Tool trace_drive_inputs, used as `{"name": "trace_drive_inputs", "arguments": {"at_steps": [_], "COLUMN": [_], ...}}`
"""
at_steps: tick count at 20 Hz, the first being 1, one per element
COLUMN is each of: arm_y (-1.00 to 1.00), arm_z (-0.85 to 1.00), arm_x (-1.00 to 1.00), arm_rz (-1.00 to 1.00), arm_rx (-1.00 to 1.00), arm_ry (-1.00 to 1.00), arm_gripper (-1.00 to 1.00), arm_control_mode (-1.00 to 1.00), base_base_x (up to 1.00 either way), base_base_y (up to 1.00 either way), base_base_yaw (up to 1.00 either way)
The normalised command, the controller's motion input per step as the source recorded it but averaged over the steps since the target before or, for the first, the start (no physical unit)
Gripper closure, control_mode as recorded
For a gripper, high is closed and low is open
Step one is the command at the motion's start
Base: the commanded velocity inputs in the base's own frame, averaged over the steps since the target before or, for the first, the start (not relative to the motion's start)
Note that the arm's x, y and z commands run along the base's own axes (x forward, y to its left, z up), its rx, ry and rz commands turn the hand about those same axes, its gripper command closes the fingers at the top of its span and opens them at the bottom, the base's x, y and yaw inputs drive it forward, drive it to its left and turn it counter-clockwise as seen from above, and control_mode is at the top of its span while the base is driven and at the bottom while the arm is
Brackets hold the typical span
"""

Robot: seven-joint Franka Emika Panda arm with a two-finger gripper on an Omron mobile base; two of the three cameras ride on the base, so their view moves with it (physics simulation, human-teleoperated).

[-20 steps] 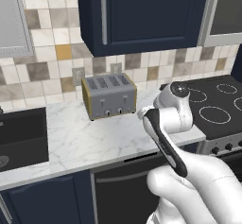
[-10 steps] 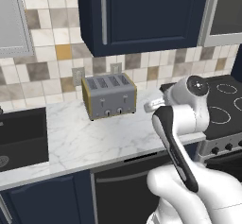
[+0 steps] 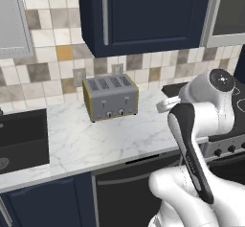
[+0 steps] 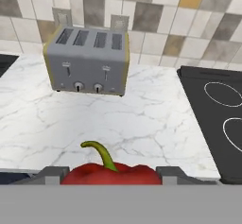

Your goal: Place the liquor and beer on the top shelf of the fridge to keep them out of children's reach, and place the bell pepper on lower shelves for easy access.

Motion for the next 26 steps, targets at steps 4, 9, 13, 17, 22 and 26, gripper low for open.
{"name": "trace_drive_inputs", "arguments": {"at_steps": [4,9,13,17,22,26], "arm_y": [-0.24,-0.07,0.0,0.0,0.0,0.0], "arm_z": [0.0,0.0,0.1,0.21,0.22,0.03], "arm_x": [-0.71,-0.48,-0.22,-0.06,-0.06,-0.04], "arm_rz": [-0.02,-0.01,0.0,0.0,0.0,0.0], "arm_rx": [0.0,0.0,-0.01,-0.02,-0.02,0.0], "arm_ry": [0.0,0.0,0.0,0.0,0.0,0.0], "arm_gripper": [1.0,1.0,1.0,1.0,1.0,1.0], "arm_control_mode": [-1.0,-1.0,-1.0,-1.0,-1.0,1.0], "base_base_x": [0.0,0.0,0.0,0.0,0.0,-0.23], "base_base_y": [0.0,0.0,0.0,0.0,0.0,0.0], "base_base_yaw": [0.0,0.0,0.0,0.0,0.0,0.0]}}
